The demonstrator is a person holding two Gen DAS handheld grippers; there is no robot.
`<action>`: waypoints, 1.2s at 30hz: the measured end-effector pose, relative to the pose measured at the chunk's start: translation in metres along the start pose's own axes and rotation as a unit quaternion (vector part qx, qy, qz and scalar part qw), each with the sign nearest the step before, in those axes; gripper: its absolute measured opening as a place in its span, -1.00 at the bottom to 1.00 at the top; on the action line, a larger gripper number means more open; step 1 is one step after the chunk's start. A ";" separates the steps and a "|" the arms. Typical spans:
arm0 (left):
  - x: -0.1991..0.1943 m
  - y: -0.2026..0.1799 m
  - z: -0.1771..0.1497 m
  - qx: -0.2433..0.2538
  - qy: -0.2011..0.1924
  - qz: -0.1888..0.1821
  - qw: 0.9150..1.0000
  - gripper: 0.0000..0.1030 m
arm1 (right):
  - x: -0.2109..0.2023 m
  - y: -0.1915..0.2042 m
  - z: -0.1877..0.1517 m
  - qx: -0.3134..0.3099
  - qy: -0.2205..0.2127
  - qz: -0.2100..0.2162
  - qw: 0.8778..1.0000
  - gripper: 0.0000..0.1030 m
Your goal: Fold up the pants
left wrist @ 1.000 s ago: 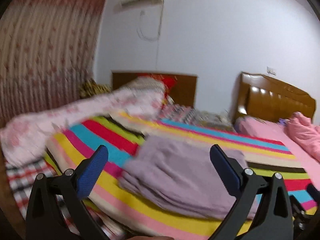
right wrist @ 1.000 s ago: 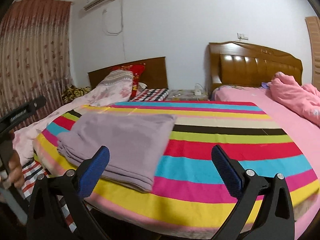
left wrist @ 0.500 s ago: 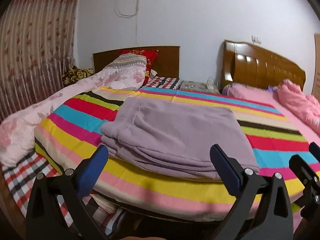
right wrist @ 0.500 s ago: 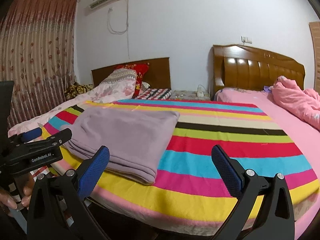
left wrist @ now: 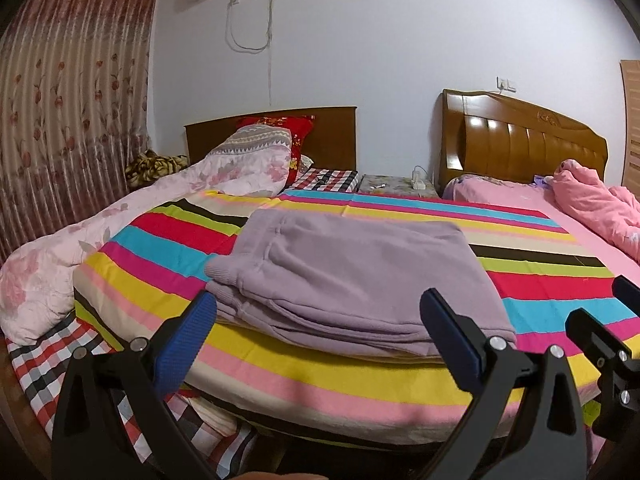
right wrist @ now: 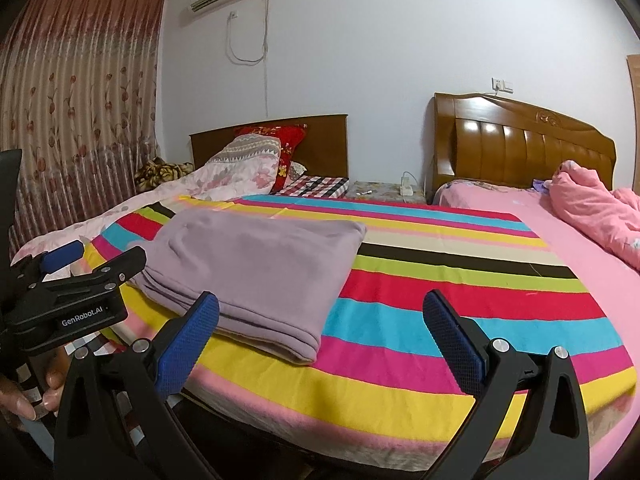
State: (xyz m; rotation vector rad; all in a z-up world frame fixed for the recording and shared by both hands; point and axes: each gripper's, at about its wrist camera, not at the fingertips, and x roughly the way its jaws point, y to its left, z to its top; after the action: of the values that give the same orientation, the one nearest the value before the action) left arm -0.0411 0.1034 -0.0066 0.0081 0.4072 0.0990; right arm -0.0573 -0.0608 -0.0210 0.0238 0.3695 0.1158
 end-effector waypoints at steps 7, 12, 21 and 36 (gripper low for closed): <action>0.001 -0.002 0.000 0.000 0.003 -0.001 1.000 0.97 | 0.000 -0.002 -0.001 0.003 0.005 -0.003 1.000 0.91; 0.001 -0.003 0.000 0.001 0.003 -0.001 1.000 0.97 | 0.001 -0.003 -0.002 0.005 0.007 -0.004 1.000 0.91; 0.001 -0.003 0.001 0.000 0.003 0.000 1.000 0.97 | 0.002 -0.004 -0.003 0.008 0.009 -0.002 1.000 0.91; 0.001 -0.003 0.001 0.001 0.004 -0.001 1.000 0.97 | 0.002 -0.002 -0.007 0.008 0.012 -0.001 1.000 0.91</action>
State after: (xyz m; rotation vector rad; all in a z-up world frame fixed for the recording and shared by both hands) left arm -0.0396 0.1003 -0.0065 0.0087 0.4152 0.0975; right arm -0.0574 -0.0627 -0.0280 0.0376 0.3939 0.1118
